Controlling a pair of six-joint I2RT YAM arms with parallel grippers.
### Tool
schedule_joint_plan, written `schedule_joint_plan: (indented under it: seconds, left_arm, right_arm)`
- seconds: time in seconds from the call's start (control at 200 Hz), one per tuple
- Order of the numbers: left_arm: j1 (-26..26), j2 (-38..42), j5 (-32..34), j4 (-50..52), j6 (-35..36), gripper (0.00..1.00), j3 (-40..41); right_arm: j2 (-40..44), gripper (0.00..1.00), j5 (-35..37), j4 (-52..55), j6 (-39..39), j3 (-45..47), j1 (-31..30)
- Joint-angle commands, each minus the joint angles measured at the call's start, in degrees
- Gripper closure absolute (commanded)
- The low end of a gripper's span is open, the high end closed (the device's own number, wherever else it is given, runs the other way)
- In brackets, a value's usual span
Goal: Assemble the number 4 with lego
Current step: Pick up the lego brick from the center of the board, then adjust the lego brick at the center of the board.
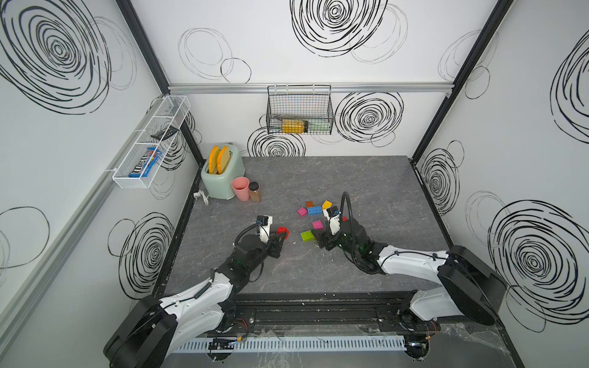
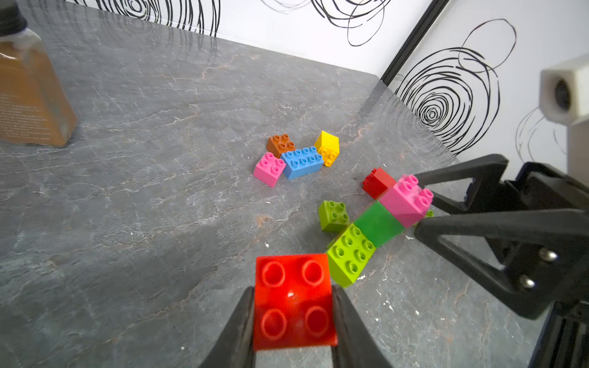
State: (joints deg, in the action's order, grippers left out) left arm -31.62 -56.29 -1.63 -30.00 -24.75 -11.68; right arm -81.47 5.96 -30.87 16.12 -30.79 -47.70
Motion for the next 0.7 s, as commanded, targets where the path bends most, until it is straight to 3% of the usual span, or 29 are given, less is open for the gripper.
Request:
schedule_joint_plan:
  seconds: [0.0,0.47,0.696]
  left_arm:
    - [0.6,2.3,-2.1,0.4,0.0,1.00,-0.5]
    - [0.3,3.6,-2.7,-2.6,3.3,1.00,0.6]
    - [-3.3,3.0,-1.8,-3.3,7.1,1.00,-0.1]
  right_arm:
    - [-2.0,0.30,4.3,-3.6,1.4,-2.3,-0.8]
    - [-6.3,0.50,6.0,-3.2,-0.5,-3.9,-1.6]
    - [-7.7,0.61,4.9,-2.0,-3.5,-3.8,-1.8]
